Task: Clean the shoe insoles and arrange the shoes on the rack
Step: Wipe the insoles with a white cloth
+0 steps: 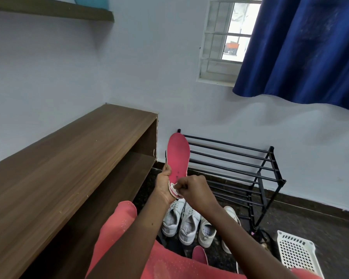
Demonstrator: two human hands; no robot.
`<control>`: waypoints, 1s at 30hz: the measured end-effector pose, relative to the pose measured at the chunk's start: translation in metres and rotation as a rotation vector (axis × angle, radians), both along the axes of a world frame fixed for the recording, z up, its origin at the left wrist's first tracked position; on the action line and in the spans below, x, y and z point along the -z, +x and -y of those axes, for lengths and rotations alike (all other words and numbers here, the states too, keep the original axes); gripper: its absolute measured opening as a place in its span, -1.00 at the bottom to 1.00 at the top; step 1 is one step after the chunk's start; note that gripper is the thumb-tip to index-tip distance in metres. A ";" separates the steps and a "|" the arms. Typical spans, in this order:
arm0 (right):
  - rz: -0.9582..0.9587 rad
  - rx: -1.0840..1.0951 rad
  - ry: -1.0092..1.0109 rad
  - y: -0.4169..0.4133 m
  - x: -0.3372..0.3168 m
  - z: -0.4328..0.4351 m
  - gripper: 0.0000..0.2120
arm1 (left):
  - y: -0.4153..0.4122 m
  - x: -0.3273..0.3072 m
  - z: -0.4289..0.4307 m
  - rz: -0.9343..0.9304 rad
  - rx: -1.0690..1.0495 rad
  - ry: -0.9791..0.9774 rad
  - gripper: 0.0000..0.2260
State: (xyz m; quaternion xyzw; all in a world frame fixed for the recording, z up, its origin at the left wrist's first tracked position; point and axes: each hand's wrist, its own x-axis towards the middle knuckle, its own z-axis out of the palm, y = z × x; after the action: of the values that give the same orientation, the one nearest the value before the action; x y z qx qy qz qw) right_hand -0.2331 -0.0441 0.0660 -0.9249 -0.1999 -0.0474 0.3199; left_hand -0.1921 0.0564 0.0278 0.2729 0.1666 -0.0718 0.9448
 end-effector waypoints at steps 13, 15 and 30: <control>0.147 -0.067 -0.001 0.015 -0.006 -0.011 -0.82 | -0.001 -0.011 -0.004 0.002 0.085 -0.002 -0.72; 0.111 -0.138 -0.028 0.009 -0.007 -0.007 -0.77 | 0.001 -0.009 -0.008 -0.033 0.063 0.044 -0.70; -0.319 -0.228 0.184 -0.007 -0.042 0.005 -0.83 | -0.003 -0.015 -0.013 0.069 0.226 0.073 -0.49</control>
State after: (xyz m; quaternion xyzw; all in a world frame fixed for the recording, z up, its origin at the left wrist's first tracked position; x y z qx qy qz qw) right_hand -0.2403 -0.0487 0.1085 -0.8590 -0.2448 0.1181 0.4339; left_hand -0.1946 0.0690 0.0424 0.3262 0.1048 -0.1625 0.9253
